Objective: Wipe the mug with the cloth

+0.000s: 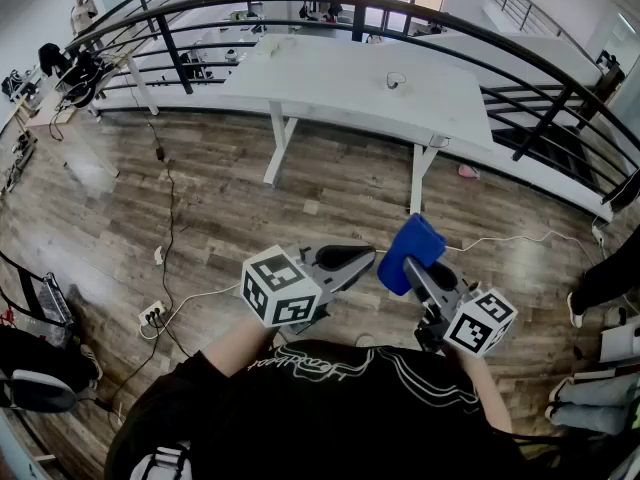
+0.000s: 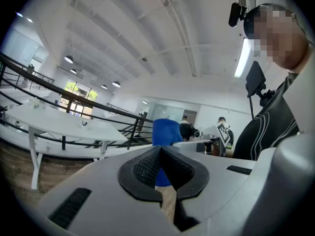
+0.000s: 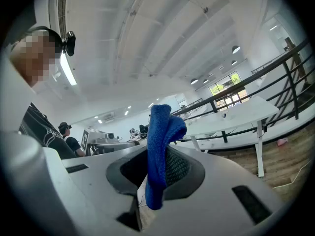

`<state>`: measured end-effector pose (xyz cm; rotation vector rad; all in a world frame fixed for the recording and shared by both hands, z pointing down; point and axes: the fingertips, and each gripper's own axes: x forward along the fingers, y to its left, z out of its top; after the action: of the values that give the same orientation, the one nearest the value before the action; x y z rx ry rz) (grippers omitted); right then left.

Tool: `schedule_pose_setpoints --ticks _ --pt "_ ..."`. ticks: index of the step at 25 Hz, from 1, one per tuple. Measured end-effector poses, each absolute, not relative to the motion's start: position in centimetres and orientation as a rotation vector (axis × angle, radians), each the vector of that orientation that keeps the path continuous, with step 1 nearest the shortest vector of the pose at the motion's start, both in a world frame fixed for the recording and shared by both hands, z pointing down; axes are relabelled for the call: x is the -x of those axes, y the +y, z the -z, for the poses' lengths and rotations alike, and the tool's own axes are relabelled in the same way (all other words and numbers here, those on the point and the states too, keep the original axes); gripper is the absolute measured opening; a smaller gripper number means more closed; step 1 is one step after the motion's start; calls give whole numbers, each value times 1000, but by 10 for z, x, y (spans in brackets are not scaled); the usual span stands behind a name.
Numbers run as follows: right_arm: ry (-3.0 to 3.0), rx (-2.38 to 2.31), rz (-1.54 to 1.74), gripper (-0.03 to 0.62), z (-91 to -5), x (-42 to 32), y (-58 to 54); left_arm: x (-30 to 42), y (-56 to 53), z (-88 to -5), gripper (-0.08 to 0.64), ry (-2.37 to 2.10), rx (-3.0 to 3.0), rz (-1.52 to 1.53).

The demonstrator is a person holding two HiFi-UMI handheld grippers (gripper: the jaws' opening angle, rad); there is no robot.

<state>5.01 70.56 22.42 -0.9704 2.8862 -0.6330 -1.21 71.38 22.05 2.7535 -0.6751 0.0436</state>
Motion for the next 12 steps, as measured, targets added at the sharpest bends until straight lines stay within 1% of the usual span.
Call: schedule_pose_setpoints --ticks 12 --pt "2875 934 602 61 -220 -44 702 22 715 -211 8 -678 -2753 -37"
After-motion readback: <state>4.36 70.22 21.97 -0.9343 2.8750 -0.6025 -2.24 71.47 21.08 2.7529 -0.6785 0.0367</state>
